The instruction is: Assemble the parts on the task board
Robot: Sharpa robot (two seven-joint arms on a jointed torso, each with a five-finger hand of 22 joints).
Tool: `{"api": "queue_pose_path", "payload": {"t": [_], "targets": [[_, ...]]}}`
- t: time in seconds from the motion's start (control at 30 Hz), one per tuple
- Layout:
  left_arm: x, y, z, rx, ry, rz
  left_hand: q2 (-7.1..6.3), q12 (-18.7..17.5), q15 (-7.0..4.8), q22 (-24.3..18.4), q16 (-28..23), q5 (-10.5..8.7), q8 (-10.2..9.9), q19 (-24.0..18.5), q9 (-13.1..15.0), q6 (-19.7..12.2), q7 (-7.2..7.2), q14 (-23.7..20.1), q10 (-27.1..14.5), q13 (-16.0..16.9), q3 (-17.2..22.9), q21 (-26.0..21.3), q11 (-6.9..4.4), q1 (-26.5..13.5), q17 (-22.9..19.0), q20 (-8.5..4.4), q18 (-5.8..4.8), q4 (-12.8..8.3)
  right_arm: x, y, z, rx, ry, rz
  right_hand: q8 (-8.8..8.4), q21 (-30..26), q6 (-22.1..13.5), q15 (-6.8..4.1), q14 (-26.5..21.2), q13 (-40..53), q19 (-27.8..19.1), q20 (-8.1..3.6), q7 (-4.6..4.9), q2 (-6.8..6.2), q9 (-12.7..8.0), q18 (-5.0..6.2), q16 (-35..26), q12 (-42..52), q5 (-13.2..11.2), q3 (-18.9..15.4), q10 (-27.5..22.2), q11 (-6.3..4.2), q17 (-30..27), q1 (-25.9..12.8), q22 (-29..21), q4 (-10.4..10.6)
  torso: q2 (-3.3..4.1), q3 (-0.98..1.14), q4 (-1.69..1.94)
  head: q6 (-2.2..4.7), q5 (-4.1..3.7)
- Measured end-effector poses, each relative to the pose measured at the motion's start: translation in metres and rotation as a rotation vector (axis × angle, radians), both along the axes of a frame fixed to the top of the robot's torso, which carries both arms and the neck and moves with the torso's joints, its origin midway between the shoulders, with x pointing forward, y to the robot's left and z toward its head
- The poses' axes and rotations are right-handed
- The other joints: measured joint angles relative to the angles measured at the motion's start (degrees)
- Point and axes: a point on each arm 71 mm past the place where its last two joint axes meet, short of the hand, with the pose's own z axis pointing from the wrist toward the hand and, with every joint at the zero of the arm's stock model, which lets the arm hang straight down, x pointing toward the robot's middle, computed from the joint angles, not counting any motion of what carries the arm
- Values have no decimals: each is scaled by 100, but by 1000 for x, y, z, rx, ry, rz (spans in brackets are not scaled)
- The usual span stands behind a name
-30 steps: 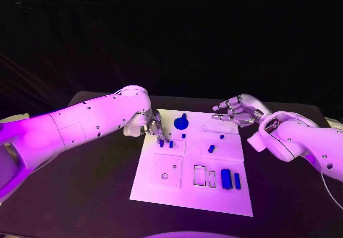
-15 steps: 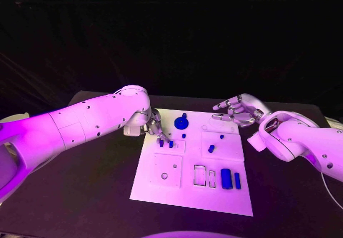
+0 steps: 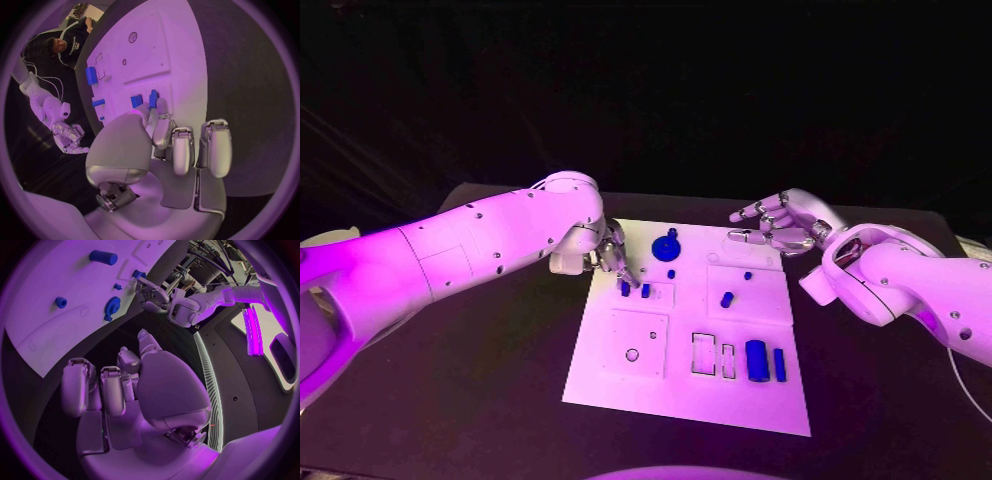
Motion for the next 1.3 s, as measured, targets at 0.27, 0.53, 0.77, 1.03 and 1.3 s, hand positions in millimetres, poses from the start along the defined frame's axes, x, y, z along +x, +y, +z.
{"api": "queue_pose_path", "payload": {"t": [0.27, 0.53, 0.77, 1.03, 1.3], "targets": [[0, -1, 1, -6, 0, -1, -72, -47, 0, 0, 0, 133, -74, 0, -54, -34, -31, 0, -27, -16, 532, -35, -14, 330, 0, 0, 0, -291, 0, 0, 0, 0, 0, 0, 0, 0, 0, 0, 0, 0, 0, 0, 0, 0, 0, 0, 0, 0, 0, 0, 0, 0, 0, 0, 0, 0, -1, 1, 0, -8, 3], [0, 0, 1, -21, 6, 8, -234, -100, 21, 0, 0, 579, -124, 0, -70, -126, 60, 20, -43, -70, 825, -71, 2, 620, -1, 0, 0, -81, 0, 0, 0, 0, 0, 0, 0, 0, 17, 0, 0, 0, 0, 0, -17, 0, 0, 0, 0, 0, 0, -20, 0, 0, 1, 0, 0, 2, -2, 2, -1, -14, 2], [-1, 1, 1, -42, 2, 28, -393, -100, 21, 0, 0, 580, -89, 0, -35, -147, 80, 20, -22, -87, 1080, -102, 24, 476, -1, 0, 0, -183, 0, 0, 0, -1, 0, -2, 0, 0, 17, 0, 0, 1, 0, 0, -17, 0, 0, 0, 0, 0, 0, -32, 0, 0, 4, 0, 0, 1, -2, 2, -1, -11, -3], [-6, 4, 2, -86, -9, 63, -422, -100, 21, 0, 0, 580, -67, 0, -22, -179, 89, 20, -30, -87, 1148, -134, 31, 446, -1, 0, 0, -202, 1, -1, 0, -1, 0, -4, 0, 0, 17, 0, 0, -8, 0, 0, -17, 0, 0, 0, 0, 0, 0, -32, 0, 0, 3, 0, 0, 1, -2, 5, -2, -9, -6], [-18, 18, 9, -153, -56, 121, -461, -100, 21, 0, 0, 579, -40, 0, -2, -186, 84, 20, -10, -88, 1260, -156, 53, 407, -1, 0, 0, -266, 1, -3, 0, -3, 0, -7, 0, 0, 17, 0, 0, -8, 0, 0, -17, 0, 0, 0, 0, 0, 0, -32, 0, 0, 3, 0, 0, 1, -7, 10, 5, -8, 2]]}}
